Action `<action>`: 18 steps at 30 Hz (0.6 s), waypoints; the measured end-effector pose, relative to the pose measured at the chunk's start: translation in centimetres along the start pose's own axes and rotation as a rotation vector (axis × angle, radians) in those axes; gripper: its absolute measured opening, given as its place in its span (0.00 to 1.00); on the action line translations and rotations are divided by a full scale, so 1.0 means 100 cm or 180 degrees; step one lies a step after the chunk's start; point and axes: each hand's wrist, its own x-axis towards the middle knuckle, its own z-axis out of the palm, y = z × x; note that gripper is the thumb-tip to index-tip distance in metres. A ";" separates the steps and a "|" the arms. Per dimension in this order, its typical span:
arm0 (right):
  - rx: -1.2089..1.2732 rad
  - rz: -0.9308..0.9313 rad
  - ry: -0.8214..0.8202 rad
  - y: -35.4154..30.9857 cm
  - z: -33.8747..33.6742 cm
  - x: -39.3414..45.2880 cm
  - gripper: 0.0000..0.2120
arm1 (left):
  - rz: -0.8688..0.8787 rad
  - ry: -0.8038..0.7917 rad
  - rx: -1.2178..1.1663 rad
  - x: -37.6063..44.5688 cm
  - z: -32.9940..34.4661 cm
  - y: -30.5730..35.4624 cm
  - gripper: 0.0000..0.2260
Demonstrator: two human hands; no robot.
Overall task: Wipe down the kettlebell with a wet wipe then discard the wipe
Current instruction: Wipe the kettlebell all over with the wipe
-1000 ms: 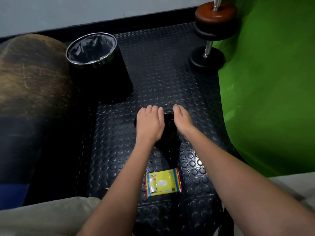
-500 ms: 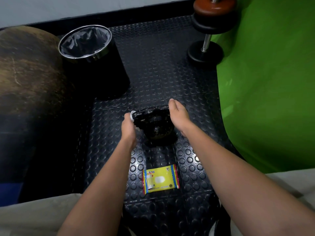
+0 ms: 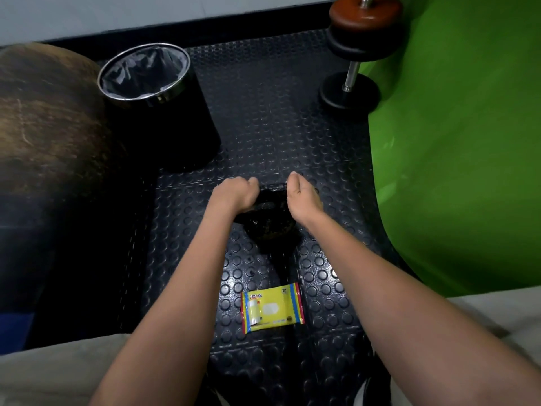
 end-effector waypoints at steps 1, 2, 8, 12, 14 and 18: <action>-0.0081 -0.0021 0.0012 0.001 0.001 0.000 0.24 | -0.0041 -0.0070 0.0130 0.000 0.000 0.006 0.23; -0.0124 -0.0042 0.0016 0.003 0.002 0.002 0.24 | -0.0084 -0.0112 0.0164 0.000 0.001 0.011 0.25; 0.0053 0.0052 -0.0165 0.009 -0.002 0.002 0.29 | -0.0250 -0.0472 -0.0626 0.006 -0.009 -0.004 0.28; 0.0119 -0.0012 -0.0296 0.007 -0.005 0.000 0.28 | -0.0290 -0.0489 -0.0904 0.013 -0.012 -0.025 0.28; 0.0119 0.0014 -0.0287 0.007 -0.004 0.001 0.29 | -0.0245 -0.0470 -0.0778 0.014 -0.011 -0.020 0.31; -0.0026 -0.0038 -0.0169 0.007 -0.001 0.001 0.29 | -0.0111 -0.0567 -0.0233 0.009 -0.008 0.014 0.32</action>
